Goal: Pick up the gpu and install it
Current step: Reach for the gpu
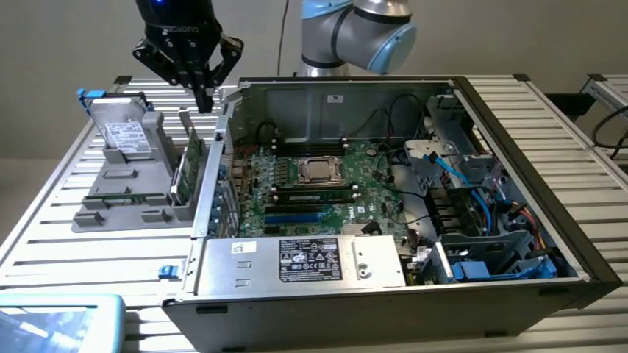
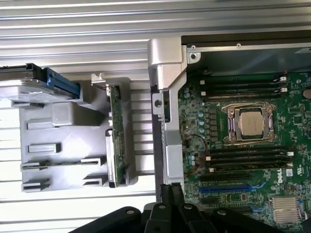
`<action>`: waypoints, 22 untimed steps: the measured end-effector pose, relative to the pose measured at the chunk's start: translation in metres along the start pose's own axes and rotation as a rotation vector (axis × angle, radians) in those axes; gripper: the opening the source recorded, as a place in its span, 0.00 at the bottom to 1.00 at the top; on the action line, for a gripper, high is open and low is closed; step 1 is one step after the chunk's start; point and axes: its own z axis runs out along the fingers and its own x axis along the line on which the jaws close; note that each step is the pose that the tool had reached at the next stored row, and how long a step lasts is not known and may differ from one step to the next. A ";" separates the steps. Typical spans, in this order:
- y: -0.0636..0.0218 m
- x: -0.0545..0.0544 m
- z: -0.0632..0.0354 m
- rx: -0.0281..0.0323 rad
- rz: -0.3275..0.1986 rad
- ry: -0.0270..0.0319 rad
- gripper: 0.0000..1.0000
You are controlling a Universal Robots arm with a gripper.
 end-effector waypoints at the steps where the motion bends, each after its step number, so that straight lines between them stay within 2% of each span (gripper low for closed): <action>1: -0.0003 0.004 0.0006 -0.0005 0.000 0.0001 0.12; 13: -0.0036 0.058 0.0198 -0.0022 -0.001 -0.0013 0.12; 18: 0.0021 0.070 0.0268 -0.0030 -0.007 -0.0102 0.12; 22: 0.0105 0.073 0.0324 -0.0031 -0.008 -0.0109 0.12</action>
